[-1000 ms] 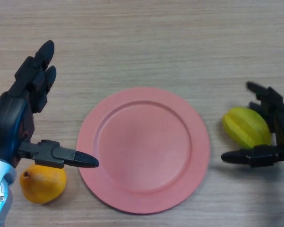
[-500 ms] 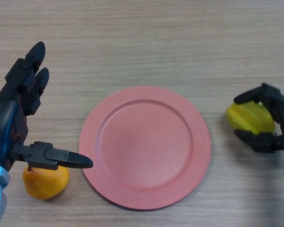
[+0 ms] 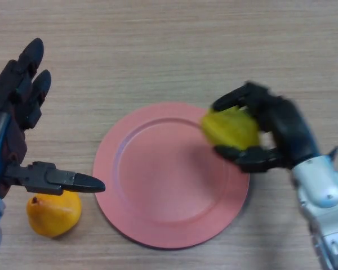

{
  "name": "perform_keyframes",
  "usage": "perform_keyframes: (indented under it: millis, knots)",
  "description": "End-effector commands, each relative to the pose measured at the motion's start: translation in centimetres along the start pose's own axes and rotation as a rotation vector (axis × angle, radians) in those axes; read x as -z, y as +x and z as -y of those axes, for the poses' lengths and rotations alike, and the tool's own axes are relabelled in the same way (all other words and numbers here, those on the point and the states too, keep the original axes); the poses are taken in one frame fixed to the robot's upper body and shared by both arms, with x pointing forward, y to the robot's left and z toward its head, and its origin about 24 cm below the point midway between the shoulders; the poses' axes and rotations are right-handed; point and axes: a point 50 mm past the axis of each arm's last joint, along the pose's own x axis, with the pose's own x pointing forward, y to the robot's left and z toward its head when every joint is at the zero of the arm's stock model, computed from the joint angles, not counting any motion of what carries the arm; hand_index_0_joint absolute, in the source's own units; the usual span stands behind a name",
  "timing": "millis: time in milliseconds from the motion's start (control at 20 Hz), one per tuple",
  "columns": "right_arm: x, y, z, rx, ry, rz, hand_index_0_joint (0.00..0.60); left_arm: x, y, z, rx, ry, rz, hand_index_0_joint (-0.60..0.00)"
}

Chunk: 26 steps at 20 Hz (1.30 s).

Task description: Pick up the yellow starfruit and place it on the plate

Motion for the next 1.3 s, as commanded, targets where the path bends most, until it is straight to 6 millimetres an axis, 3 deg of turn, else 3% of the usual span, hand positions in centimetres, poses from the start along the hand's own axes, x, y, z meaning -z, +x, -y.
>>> perform_keyframes:
  millis: [50, 150, 200, 250, 300, 350, 400, 450, 650, 800, 1100, 1300]
  knots:
    - [-2.3, 0.5, 0.9, 0.093, 0.048, 0.115, 0.600, -3.6, -0.1, -1.8, -0.061, 0.052, 0.230, 0.000]
    - [-1.8, 0.7, -0.4, 0.104, 0.132, 0.062, 0.600, -3.6, 0.0, -1.9, -0.057, 0.051, 0.234, 0.000]
    - [-1.4, 0.4, -1.2, 0.067, 0.138, 0.015, 0.550, -3.9, -0.1, -1.9, -0.059, 0.057, 0.246, 0.000]
    - [-1.4, 0.4, -1.3, 0.061, 0.141, 0.013, 0.450, -3.9, -0.2, -1.9, -0.060, 0.057, 0.249, 0.000]
    - [-1.5, 0.4, -1.6, 0.040, 0.141, 0.007, 0.300, -4.1, -0.2, -1.9, -0.060, 0.054, 0.259, 0.000]
    - [-1.5, 0.3, -1.8, 0.020, 0.132, 0.005, 0.200, -4.3, -0.3, -1.9, -0.062, 0.051, 0.269, 0.000]
    - [-2.0, 0.2, -2.4, -0.028, 0.109, 0.031, 0.056, -4.8, -0.5, -2.1, -0.068, 0.041, 0.293, 0.000]
    - [-2.2, 0.1, -2.7, -0.048, 0.096, 0.045, 0.000, -5.0, -0.5, -2.2, -0.071, 0.037, 0.305, 0.000]
    - [-4.6, -0.4, -1.2, 0.009, 0.111, 0.140, 0.000, -5.1, -0.4, -2.2, -0.086, 0.032, 0.319, 0.000]
    - [-6.7, -1.9, 0.7, 0.046, 0.092, 0.222, 0.000, -4.4, -0.3, -1.7, -0.079, 0.028, 0.301, 0.000]
    - [-7.4, -5.3, 3.2, 0.057, 0.049, 0.205, 0.000, -3.4, -0.7, -1.5, -0.091, 0.018, 0.230, 0.000]
    - [-7.8, -6.5, 4.5, 0.136, 0.072, 0.212, 0.000, -2.9, -0.4, -1.3, -0.097, 0.023, 0.237, 0.000]
